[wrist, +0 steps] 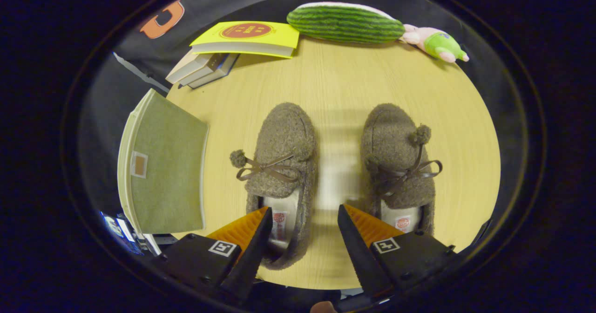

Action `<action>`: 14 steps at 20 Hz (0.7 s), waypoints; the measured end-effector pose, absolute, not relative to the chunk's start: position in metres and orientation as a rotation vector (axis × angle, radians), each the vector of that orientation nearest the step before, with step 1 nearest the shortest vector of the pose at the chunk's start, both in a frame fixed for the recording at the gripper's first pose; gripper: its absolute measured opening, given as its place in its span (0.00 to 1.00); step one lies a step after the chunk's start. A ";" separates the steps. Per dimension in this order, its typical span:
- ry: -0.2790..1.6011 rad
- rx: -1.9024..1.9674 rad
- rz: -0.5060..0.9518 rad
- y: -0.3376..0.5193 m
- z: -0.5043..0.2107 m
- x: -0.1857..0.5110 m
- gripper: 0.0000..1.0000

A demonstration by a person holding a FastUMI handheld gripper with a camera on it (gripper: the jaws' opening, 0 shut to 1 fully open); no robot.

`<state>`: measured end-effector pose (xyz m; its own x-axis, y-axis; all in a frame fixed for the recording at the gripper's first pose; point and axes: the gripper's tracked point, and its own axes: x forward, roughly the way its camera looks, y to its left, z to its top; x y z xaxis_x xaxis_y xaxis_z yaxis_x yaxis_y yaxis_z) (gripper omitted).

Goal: Open the storage box then place both shoes into the box .Put the left shoe in first, then the right shoe, with the right side of both shoes facing outward in a uniform manner.

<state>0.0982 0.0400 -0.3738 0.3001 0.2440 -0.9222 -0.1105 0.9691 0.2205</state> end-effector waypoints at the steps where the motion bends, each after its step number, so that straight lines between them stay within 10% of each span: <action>1: 1.266 0.134 0.236 0.042 -0.377 0.095 0.87; 14: 1.356 0.297 0.207 0.055 -0.386 0.083 0.06</action>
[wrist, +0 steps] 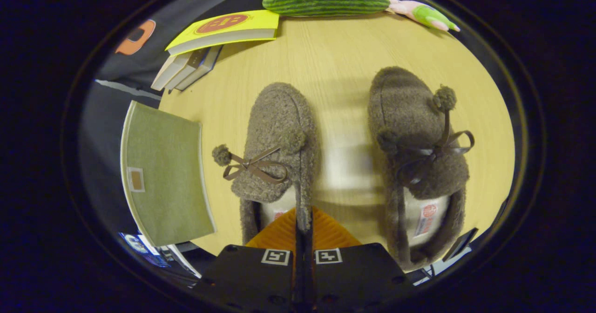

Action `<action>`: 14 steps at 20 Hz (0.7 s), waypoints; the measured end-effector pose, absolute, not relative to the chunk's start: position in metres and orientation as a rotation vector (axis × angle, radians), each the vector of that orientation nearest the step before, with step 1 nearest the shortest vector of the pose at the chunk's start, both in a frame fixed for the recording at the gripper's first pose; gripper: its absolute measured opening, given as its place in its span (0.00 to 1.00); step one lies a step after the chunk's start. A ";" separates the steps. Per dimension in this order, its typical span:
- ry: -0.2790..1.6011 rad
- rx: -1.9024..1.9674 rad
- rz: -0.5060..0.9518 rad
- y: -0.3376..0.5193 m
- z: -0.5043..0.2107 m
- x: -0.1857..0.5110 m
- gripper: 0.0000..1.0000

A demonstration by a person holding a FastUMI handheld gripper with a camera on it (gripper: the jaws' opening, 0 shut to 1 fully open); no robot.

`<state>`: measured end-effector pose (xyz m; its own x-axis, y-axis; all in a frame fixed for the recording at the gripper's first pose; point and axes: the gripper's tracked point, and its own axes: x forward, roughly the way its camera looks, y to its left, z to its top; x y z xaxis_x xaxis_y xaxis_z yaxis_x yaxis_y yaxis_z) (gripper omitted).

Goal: Open the storage box then place both shoes into the box .Put the left shoe in first, then the right shoe, with the right side of both shoes facing outward in a uniform manner.

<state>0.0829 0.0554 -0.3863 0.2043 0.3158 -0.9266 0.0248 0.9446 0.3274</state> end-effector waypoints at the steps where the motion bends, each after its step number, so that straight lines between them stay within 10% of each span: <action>1: 1.346 0.310 0.209 0.058 -0.382 0.080 0.06; 14: 1.114 0.382 0.344 0.142 -0.204 0.026 0.06</action>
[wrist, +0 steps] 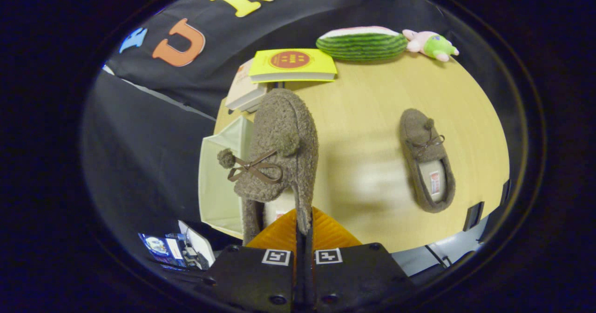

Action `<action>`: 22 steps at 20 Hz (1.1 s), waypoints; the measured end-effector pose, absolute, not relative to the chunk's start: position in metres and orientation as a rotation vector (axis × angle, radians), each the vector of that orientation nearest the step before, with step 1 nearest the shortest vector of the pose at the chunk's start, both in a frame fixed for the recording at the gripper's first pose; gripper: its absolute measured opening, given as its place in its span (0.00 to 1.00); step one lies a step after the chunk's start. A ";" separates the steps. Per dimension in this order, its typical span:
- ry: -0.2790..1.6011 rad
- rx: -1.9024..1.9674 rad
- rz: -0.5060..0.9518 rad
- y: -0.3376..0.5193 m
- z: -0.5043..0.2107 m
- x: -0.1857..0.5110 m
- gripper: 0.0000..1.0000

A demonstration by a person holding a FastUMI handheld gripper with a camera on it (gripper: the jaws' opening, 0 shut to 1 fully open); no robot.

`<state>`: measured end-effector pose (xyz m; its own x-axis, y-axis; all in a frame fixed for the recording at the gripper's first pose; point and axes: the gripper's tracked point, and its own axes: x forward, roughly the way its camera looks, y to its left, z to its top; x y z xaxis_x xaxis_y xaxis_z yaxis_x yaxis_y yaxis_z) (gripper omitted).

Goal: Open the storage box then place both shoes into the box .Put the left shoe in first, then the right shoe, with the right side of both shoes facing outward in a uniform manner.

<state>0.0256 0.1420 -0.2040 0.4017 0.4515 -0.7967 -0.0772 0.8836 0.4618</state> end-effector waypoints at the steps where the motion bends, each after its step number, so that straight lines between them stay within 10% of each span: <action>1: 1.097 0.386 0.355 0.154 -0.189 0.022 0.06; 11: 1.103 0.367 0.394 0.315 -0.151 0.021 0.06; 22: 1.275 0.292 0.263 0.385 -0.268 0.042 0.06</action>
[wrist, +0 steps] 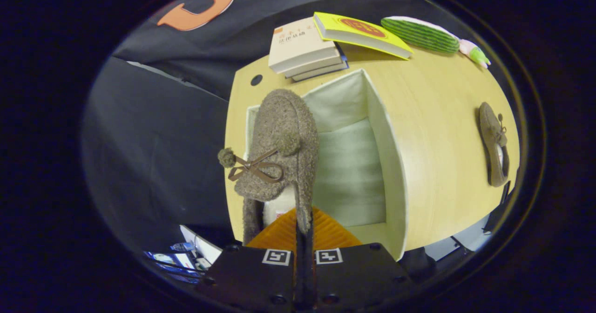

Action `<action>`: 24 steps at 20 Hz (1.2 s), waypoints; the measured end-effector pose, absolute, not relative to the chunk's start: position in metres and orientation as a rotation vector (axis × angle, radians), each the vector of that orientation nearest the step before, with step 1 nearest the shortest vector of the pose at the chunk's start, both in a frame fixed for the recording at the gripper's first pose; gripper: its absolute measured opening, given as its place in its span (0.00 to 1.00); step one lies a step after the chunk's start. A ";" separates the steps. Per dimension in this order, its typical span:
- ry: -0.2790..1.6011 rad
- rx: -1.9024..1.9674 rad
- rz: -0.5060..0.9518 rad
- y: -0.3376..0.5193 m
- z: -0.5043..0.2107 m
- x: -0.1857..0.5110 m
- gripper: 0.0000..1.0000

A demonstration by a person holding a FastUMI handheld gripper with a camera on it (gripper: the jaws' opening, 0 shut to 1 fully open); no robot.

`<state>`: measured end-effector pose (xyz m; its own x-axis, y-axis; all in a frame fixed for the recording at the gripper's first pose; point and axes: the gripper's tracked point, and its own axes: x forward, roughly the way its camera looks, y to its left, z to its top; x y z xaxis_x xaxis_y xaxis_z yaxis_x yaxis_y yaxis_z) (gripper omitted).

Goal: Open the storage box then place both shoes into the box .Put the left shoe in first, then the right shoe, with the right side of both shoes facing outward in a uniform manner.

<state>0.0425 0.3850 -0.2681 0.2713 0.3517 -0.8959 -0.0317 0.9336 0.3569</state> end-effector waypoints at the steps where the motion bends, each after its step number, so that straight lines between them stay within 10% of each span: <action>1: 1.275 0.276 0.247 0.385 -0.278 0.048 0.06; 9: 1.332 0.291 0.239 0.400 -0.302 0.047 0.14; 17: 1.241 0.266 0.322 0.393 -0.260 0.041 0.86; 24: 1.080 0.243 0.333 0.336 -0.191 0.023 0.89</action>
